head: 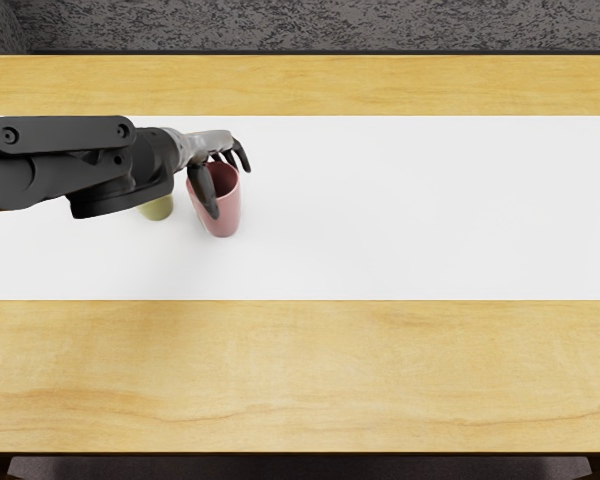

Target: Pick up cup and place in cup with left hand

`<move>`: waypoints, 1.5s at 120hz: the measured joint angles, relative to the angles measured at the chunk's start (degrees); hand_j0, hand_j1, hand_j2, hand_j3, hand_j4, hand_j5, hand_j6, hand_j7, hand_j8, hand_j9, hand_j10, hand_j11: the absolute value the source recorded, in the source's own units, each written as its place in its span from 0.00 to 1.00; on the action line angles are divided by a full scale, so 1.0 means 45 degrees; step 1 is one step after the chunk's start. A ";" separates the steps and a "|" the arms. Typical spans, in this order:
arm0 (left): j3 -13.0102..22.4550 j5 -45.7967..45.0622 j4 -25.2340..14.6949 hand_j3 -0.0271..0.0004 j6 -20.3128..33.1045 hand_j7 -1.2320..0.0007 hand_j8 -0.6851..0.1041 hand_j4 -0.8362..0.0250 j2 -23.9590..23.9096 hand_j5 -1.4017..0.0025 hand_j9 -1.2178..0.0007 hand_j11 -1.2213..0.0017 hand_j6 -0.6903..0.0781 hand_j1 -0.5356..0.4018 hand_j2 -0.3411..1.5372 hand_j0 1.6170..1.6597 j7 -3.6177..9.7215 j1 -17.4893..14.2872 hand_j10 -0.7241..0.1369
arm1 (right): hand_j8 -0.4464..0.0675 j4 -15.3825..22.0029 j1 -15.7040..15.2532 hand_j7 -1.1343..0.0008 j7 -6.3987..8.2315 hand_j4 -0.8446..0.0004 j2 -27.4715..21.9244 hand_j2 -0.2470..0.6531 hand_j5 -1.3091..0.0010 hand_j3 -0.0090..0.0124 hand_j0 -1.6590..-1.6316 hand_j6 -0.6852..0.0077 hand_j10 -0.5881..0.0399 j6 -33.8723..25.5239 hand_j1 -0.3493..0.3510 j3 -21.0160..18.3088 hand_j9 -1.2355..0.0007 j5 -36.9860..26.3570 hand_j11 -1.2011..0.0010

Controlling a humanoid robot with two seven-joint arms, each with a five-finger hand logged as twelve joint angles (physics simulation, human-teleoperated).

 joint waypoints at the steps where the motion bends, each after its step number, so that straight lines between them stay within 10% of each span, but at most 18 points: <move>1: 0.0002 -0.0001 0.0000 0.99 0.0000 0.55 0.49 0.50 0.0000 0.61 0.55 0.55 0.40 0.44 0.23 0.94 0.0000 -0.0001 0.42 | 0.85 0.0000 0.0000 0.99 0.0000 0.99 0.0000 0.27 0.99 0.42 0.04 0.97 0.92 0.0000 0.02 0.0000 0.99 0.0000 0.99; 85: -0.1281 -0.0229 -0.1568 0.99 -0.0858 0.52 0.47 0.46 0.1586 0.59 0.52 0.52 0.38 0.42 0.27 0.96 0.0155 -0.1841 0.38 | 0.85 0.0000 0.0000 0.99 0.0000 0.99 0.0000 0.27 0.99 0.42 0.04 0.97 0.92 0.0000 0.02 -0.0001 0.99 0.0000 0.99; 180: -0.2313 0.0554 -0.2064 0.99 -0.1505 0.53 0.43 0.47 0.3682 0.59 0.53 0.53 0.34 0.43 0.29 0.96 0.0548 -0.1824 0.36 | 0.85 0.0000 0.0000 0.99 0.0000 0.99 0.0000 0.27 0.99 0.42 0.04 0.97 0.92 0.0000 0.02 -0.0001 0.99 0.0000 0.99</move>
